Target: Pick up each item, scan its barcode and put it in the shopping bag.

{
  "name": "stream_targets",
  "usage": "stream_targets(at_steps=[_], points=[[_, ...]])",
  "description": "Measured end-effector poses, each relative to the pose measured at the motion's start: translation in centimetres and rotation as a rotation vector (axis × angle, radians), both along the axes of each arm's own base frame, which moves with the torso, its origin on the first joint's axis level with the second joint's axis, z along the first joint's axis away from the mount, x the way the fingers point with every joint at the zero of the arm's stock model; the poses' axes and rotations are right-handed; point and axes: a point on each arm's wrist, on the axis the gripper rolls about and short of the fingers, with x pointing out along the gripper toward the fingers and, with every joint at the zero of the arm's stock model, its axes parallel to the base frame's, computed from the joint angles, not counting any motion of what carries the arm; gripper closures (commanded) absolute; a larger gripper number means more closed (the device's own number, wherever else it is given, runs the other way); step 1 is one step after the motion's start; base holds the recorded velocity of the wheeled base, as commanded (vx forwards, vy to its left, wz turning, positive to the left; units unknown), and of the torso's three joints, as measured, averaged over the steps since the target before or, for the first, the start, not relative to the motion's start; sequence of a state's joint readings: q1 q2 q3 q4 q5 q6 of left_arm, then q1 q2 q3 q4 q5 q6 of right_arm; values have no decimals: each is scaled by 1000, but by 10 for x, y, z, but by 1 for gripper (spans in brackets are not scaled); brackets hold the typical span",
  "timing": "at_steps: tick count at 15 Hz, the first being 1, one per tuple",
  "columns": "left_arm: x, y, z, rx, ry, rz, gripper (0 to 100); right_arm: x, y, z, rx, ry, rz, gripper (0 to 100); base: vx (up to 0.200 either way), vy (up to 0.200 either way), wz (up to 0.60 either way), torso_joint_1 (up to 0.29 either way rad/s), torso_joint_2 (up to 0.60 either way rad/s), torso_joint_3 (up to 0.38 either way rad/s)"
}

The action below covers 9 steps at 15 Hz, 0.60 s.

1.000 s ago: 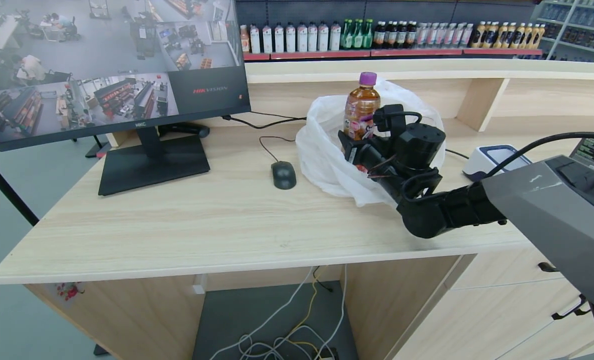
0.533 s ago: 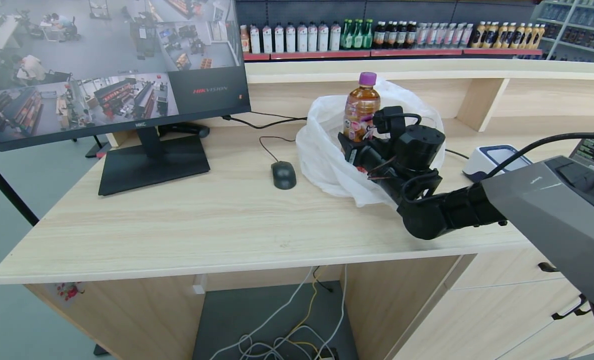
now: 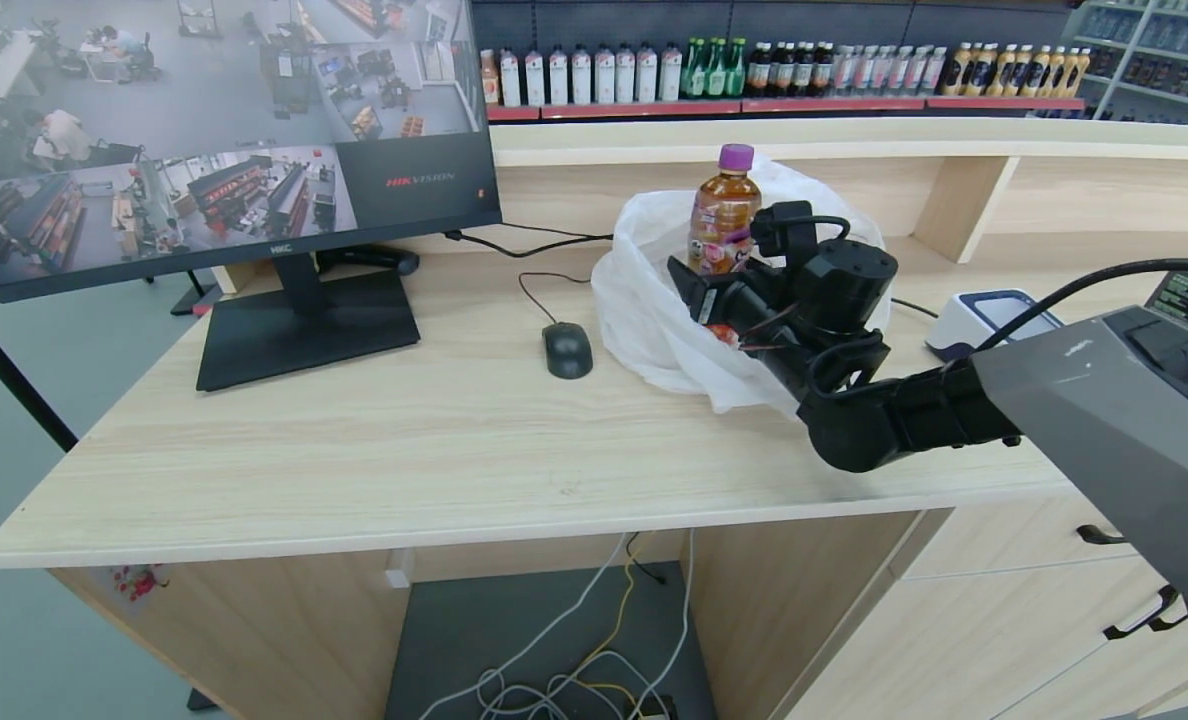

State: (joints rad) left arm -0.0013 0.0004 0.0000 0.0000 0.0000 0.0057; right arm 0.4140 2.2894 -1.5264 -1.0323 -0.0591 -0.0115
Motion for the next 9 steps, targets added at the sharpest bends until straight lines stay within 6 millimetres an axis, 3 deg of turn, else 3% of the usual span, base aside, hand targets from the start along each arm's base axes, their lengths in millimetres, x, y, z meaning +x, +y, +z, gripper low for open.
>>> stream_targets(at_steps=[6, 9], points=[[0, 0, 0, 0, 0, -1, 0, -18, -1, 26, 20, -40, 10, 0, 0, 0, 0, 0, 0, 0], [0, 0, 0, 2, 0, 0, 0, -44, -10, 36, 26, -39, -13, 0, 0, 0, 0, 0, 0, 0]])
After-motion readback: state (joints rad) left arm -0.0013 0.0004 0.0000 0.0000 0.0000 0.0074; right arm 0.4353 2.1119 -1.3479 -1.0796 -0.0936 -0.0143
